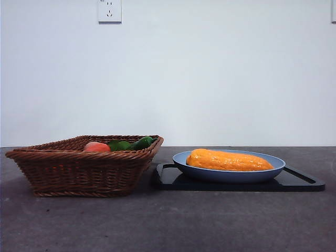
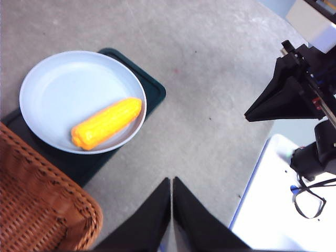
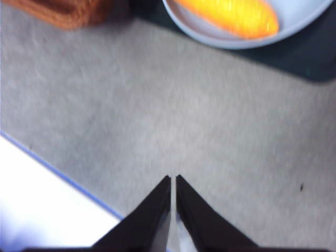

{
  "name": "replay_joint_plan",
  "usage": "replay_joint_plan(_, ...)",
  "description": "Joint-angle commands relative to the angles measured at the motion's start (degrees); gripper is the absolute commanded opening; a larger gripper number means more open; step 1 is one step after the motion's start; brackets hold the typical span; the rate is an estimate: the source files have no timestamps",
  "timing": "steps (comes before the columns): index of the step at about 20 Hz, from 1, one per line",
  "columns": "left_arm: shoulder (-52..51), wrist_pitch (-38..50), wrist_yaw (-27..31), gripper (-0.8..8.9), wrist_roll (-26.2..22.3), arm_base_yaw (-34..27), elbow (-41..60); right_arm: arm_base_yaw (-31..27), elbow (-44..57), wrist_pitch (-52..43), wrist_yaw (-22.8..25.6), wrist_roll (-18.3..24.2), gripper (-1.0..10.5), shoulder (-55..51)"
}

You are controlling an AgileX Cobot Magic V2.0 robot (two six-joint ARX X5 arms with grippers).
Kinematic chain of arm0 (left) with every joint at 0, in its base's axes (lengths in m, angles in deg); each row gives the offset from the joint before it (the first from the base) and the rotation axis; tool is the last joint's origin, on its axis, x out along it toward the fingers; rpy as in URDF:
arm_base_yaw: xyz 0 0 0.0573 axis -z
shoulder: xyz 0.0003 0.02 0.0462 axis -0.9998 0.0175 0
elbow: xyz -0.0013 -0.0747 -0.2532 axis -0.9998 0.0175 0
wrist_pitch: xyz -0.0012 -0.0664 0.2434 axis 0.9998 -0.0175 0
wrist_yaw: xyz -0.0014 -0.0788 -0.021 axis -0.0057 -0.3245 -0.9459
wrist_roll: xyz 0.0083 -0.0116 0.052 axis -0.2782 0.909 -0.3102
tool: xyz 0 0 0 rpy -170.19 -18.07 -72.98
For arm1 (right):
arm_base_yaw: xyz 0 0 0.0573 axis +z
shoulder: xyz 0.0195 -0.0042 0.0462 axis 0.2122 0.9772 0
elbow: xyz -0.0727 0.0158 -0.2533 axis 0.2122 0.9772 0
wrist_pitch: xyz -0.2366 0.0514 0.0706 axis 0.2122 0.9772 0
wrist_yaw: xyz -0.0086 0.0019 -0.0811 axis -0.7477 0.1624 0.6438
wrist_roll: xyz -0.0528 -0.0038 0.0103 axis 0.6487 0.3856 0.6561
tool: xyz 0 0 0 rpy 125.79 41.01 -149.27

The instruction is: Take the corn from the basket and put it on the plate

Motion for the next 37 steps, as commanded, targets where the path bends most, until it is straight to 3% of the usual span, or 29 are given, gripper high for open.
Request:
replay_joint_plan(1, 0.4, 0.8, 0.1, 0.06, -0.3, 0.2, -1.3, 0.3, -0.5, -1.2, 0.0, -1.0, 0.0, 0.2)
replay_joint_plan(11, 0.4, 0.9, 0.0, 0.06, -0.3, 0.2, -1.3, 0.2, -0.5, -1.9, 0.0, -0.9, 0.0, 0.2)
replay_joint_plan(14, -0.9, 5.5, 2.4, 0.06, -3.2, -1.8, -1.3, 0.2, -0.5, -1.8, 0.0, -0.9, 0.0, 0.2)
replay_joint_plan(16, -3.3, 5.7, 2.5, 0.06, -9.8, -5.2, -1.0, 0.2, -0.5, -1.8, 0.0, -0.9, 0.0, 0.2)
replay_joint_plan(18, -7.6, 10.0, 2.4, 0.06, -12.4, -9.0, 1.8, 0.2, -0.5, -1.8, 0.0, -0.9, 0.0, 0.2)
replay_joint_plan(22, -20.8, 30.9, 2.4, 0.06, -11.4, -20.7, 18.4, 0.2, -0.5, -1.8, 0.0, -0.9, 0.0, 0.2)
replay_joint_plan(25, -30.6, 41.3, 2.6, 0.06, -10.3, -29.4, 32.0, 0.2, -0.5, -1.8, 0.0, -0.9, 0.0, 0.2)
replay_joint_plan(29, -42.4, 45.0, 5.5, 0.06, -9.0, -36.9, 46.7, 0.2, -0.5, -1.8, 0.0, -0.9, 0.0, 0.2)
replay_joint_plan(32, -50.7, 45.2, 9.7, 0.06, -7.5, -39.2, 56.1, 0.2, -0.5, -1.8, 0.0, -0.9, 0.0, 0.2)
replay_joint_plan(37, -61.1, 45.4, 10.5, 0.06, -6.0, -40.8, 68.8, 0.2, -0.5, -1.8, 0.0, -0.9, 0.0, 0.2)
